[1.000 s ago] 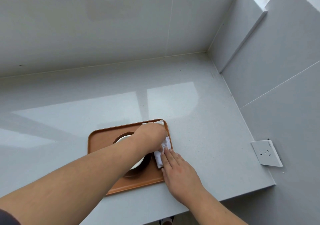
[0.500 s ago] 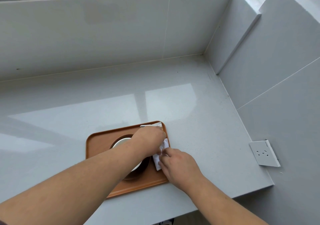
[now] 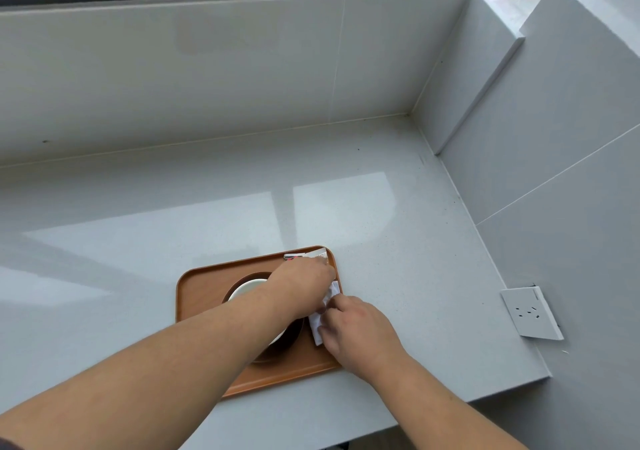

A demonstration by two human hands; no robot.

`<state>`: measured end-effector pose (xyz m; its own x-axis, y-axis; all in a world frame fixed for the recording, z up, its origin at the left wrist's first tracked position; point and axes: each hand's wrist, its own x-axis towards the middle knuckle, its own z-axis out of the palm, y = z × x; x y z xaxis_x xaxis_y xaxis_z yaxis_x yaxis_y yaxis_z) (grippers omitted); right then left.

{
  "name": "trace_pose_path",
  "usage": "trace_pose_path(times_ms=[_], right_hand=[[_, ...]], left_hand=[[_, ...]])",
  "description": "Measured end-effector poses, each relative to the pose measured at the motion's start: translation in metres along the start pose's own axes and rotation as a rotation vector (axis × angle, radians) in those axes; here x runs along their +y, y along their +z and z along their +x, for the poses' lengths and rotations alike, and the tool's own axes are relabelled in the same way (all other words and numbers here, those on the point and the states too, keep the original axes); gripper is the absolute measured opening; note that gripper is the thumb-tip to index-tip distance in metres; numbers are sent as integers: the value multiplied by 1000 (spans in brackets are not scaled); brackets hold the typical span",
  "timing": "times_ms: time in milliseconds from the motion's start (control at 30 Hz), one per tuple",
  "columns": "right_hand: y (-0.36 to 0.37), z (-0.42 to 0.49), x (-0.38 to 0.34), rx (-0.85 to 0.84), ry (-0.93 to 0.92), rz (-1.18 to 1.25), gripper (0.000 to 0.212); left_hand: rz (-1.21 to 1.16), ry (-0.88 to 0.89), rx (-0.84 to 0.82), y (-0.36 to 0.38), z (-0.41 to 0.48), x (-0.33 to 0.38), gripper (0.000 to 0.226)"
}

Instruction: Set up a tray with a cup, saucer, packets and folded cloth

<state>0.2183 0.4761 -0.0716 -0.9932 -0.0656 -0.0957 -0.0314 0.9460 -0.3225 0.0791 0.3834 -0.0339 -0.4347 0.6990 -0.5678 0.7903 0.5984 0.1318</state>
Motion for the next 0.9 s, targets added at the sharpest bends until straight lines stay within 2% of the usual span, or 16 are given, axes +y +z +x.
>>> trace_pose_path(times_ms=[233,367,567,733,833,900], right_hand=[[-4,15,1,79,-25,-4,18],[-10,21,-3,151,-7,-2,14],[-32,38,-7,178,29,-8,22],[-58,57,-17,199,28,10,24],[-67,67,-20,222,29,2,36],[-78,75,-26,169,86,0,58]], left_hand=[[130,100,200,15,-10,-11,24],[121,111,263,16,-16,-21,20],[58,56,296,1,-27,-42,32],[30,17,388,-15,-39,-56,42],[28,-11,463,-23,-47,-66,52],[14,-53,502,-31,-53,-68,61]])
